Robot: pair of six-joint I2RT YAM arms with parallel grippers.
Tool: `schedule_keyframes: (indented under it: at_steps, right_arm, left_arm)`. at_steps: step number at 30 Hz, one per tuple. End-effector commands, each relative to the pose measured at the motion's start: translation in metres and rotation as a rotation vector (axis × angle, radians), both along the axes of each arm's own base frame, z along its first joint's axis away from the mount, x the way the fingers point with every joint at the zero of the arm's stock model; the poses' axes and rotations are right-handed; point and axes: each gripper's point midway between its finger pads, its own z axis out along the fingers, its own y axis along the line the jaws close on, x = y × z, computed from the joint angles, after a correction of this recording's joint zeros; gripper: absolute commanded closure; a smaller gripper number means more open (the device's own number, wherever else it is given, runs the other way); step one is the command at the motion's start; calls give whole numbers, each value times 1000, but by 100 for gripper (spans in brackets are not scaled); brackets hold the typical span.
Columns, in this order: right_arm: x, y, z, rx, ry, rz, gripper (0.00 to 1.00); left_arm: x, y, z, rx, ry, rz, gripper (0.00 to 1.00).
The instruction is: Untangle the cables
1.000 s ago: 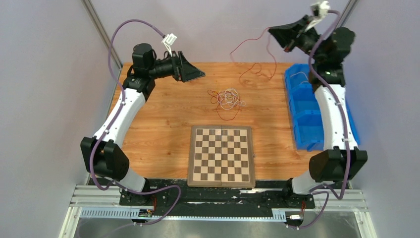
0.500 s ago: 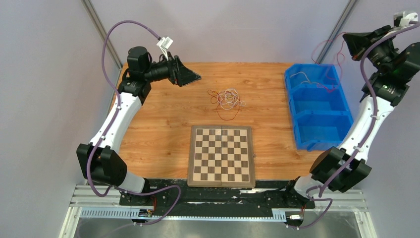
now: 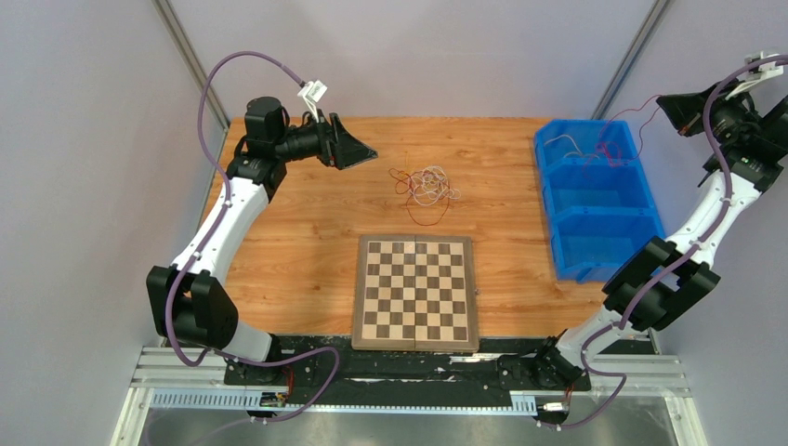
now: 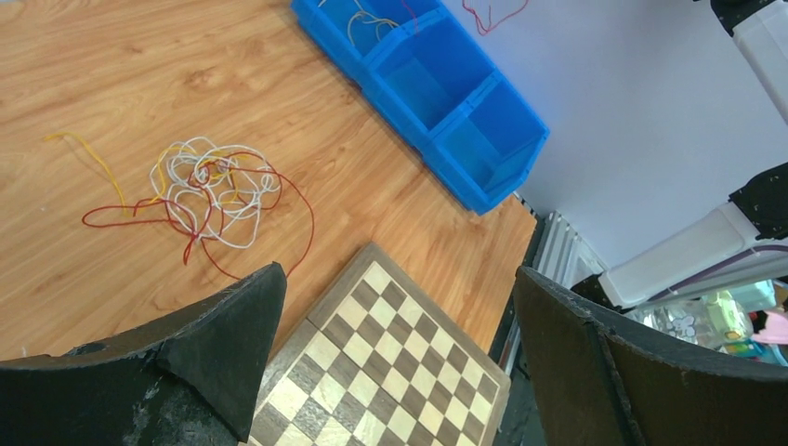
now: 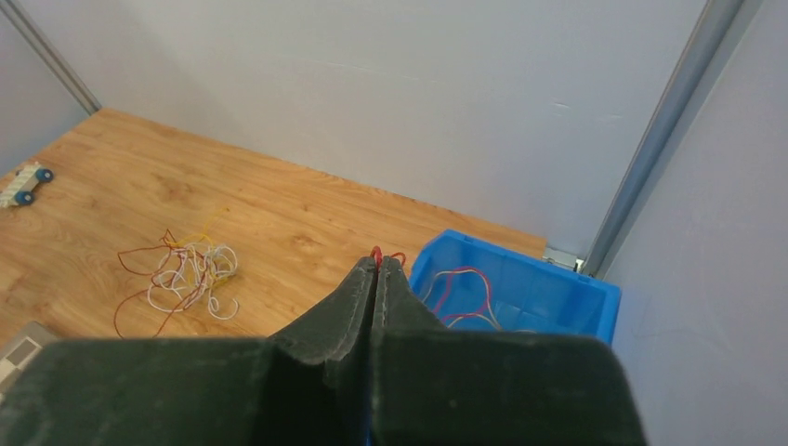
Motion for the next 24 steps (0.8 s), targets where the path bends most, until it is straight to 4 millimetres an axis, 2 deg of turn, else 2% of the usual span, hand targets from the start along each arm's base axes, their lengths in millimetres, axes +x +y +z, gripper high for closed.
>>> schedule_keyframes:
  at_steps: [1,6,13,18,24]
  right_arm:
    - [7,-3,-16,-80,-12,22,100]
    - [15,-16,-43,-78,38,2,100]
    - [9,-29,-53,-141,49,-23,100]
    - [12,-41,-88,-203,116,-26,100]
    - [-4,-46,-133,-343,202,-12,100]
  left_arm:
    - [-4,2,14,5,-60,3,0]
    - [0,2,13,18,-56,1,0]
    - [1,2,6,27,-39,3,0]
    - [1,1,1,26,-23,0,0]
    - [-5,5,-3,55,-37,9,0]
